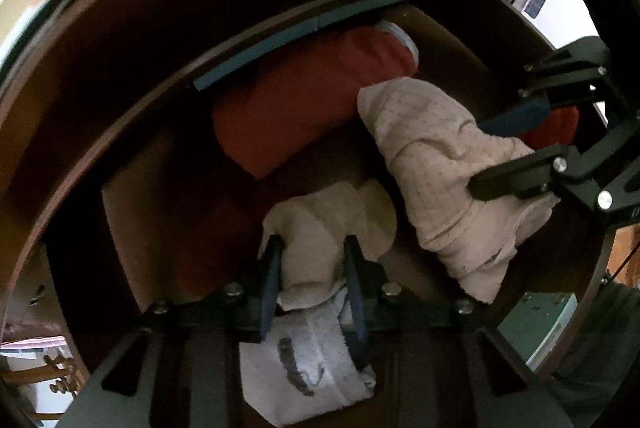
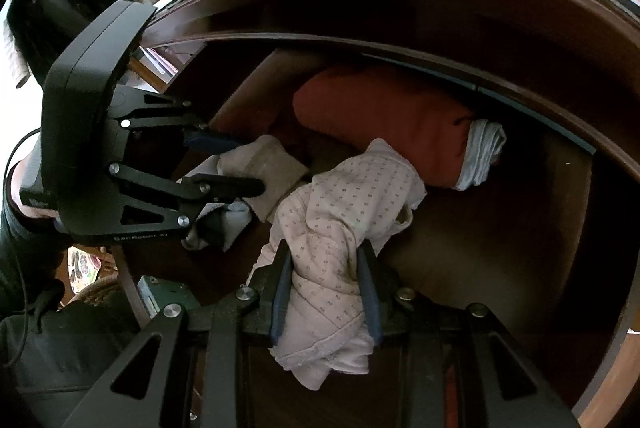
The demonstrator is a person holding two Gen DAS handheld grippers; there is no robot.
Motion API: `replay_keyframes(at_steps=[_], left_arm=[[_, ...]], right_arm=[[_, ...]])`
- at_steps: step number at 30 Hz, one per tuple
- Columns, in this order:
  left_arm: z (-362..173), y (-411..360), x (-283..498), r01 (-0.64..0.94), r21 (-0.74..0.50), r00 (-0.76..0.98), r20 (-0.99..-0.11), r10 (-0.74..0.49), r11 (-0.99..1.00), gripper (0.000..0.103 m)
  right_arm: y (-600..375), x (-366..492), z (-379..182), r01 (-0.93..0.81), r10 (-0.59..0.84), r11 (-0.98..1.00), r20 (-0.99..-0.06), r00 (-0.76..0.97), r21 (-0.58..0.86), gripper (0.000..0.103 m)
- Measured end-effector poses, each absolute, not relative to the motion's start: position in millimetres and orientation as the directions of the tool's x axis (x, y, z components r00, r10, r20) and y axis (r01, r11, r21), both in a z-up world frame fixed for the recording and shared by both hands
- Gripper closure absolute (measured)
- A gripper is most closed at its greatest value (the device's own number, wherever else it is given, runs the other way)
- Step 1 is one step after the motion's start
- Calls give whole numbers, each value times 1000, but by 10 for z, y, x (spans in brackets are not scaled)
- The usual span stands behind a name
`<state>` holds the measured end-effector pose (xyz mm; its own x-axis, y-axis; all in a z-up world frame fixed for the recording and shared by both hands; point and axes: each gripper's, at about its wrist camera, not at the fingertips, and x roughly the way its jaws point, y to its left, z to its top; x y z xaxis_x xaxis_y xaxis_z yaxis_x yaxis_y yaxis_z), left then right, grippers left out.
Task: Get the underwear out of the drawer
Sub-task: 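Grasp the dotted beige underwear with the right gripper while the left gripper reaches for beige socks, then close the left gripper on the rolled beige socks in the drawer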
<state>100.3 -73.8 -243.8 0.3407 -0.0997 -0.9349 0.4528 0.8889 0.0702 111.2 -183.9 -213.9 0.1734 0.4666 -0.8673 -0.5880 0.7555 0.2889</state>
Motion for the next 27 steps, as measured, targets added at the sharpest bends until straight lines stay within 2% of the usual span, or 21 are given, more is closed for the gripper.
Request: replay_keyframes(at_steps=[13,27], left_arm=[[-2246,-678,878,438,138,475,-874,-98,888,77],[-2056,-515,757,406,151,584,-802,-129,901,79]], right_arm=[[-1866,1029,-2037,-609,484,748,-844,231,263,69],[-1843,917,-1918,-648,483,738,-819,311,189,70]])
